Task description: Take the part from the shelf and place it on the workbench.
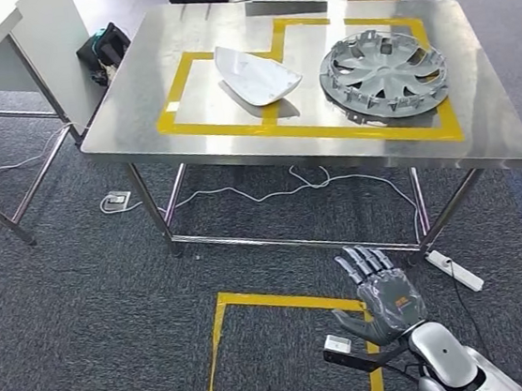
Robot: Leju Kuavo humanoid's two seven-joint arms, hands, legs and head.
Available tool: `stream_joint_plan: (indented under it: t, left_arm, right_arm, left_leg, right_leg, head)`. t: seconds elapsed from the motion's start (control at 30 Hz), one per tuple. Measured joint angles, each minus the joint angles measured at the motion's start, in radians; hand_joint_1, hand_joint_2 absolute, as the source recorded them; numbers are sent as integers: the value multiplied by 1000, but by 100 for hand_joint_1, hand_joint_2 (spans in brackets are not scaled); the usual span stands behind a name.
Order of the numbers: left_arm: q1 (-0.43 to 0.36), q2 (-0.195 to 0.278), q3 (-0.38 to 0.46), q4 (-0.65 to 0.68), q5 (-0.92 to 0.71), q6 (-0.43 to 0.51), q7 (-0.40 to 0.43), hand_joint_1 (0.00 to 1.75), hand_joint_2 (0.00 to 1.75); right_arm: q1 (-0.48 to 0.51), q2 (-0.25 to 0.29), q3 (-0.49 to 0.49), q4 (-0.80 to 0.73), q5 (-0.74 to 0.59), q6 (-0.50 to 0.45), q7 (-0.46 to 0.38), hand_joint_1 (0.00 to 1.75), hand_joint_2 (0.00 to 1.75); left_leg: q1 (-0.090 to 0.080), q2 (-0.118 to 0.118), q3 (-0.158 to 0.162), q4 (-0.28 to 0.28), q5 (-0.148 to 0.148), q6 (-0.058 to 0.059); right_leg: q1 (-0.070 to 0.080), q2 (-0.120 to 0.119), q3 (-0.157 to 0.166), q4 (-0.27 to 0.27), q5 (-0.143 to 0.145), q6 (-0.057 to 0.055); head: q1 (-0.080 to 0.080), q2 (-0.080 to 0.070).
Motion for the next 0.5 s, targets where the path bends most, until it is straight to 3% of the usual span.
stream_joint_plan:
  t: [0.03, 0.07, 0.1, 0.13, 0.17, 0.2, 0.23, 0.27, 0.3, 0.37, 0.4, 0.43, 0.5]
  left_arm:
    - [0, -1, 0, 0, 0, 0, 0, 0, 0]
    - [-1, -2, 0, 0, 0, 0, 0, 0, 0]
    - [-1, -2, 1, 0, 0, 0, 0, 0, 0]
    - [-1, -3, 1, 0, 0, 0, 0, 0, 0]
    - [-1, -3, 1, 0, 0, 0, 0, 0, 0]
    - [-2, -4, 2, 0, 0, 0, 0, 0, 0]
    - [-2, -4, 2, 0, 0, 0, 0, 0, 0]
    - [-3, -5, 2, 0, 0, 1, 0, 0, 0]
    - [-3, -7, 2, 0, 0, 1, 0, 0, 0]
    - [-2, -7, 3, 0, 0, 1, 0, 0, 0]
    - [-1, -7, 4, 0, 0, 1, 0, 0, 0]
    - [0, -7, 5, 0, 0, 1, 0, 0, 0]
    - [1, -7, 6, 0, 0, 1, 0, 0, 0]
  right_arm:
    - [-1, 0, 0, 0, 0, 0, 0, 0, 0]
    - [-1, 0, 0, 0, 0, 0, 0, 0, 0]
    - [-2, 0, 0, 0, 0, 0, 0, 0, 0]
    - [-2, 0, 0, 0, 0, 0, 0, 0, 0]
    - [-3, 0, -1, 0, 0, 0, 0, 0, 0]
    - [-5, 0, -2, 0, 0, 0, 0, 0, 0]
    - [-8, -1, -4, -1, 0, 0, 0, 0, 0]
    - [-11, -1, -6, -2, 0, 0, 0, 0, 0]
    - [-14, -1, -7, -4, 0, 0, 0, 0, 0]
    - [-14, -1, -8, -5, 0, -1, 0, 0, 0]
    - [-14, -1, -7, -5, 0, 0, 0, 0, 0]
    - [-14, -1, -7, -5, 0, 0, 0, 0, 0]
    - [-14, -1, -7, -5, 0, 0, 0, 0, 0]
  left_leg:
    - [-2, 1, -15, 0, 13, 2]
    - [-5, 1, -31, 2, 26, 3]
    - [-7, 1, -48, 3, 38, 3]
    - [-8, 1, -65, 6, 50, 2]
    - [-9, 1, -81, 10, 62, 1]
    - [-10, 1, -95, 14, 72, -1]
    - [-11, 1, -106, 17, 82, -5]
    - [-11, 0, -112, 19, 92, -9]
    - [-11, 1, -116, 20, 102, -15]
    - [-8, 1, -120, 18, 115, -27]
    - [-6, 1, -126, 25, 103, -34]
    - [-5, 1, -136, 48, 70, -40]
    - [-1, 0, -169, 149, -39, -52]
  right_leg:
    - [1, 0, -9, 72, -40, 1]
    - [2, 0, -9, 130, -55, 0]
    - [3, 0, 4, 159, -44, -2]
    - [6, 0, 32, 154, -18, -5]
    - [9, 0, 79, 115, 6, -9]
    - [13, 0, 140, 45, 8, -14]
    - [16, 0, 203, -39, -6, -18]
    - [19, 0, 247, -106, -26, -22]
    - [22, 0, 271, -150, -44, -27]
    - [24, -1, 263, -164, -36, -40]
    - [23, -1, 255, -164, -25, -48]
    - [21, -2, 245, -165, -12, -56]
    - [19, -3, 217, -166, 18, -65]
  head:
    - [1, 0]
    - [1, 0]
    - [1, 0]
    - [1, 0]
    - [1, 0]
    - [1, 0]
    - [1, 0]
    - [0, 0]
    - [0, 0]
    - [1, 0]
    - [2, 0]
    - [0, 0]
    - [-6, 0]
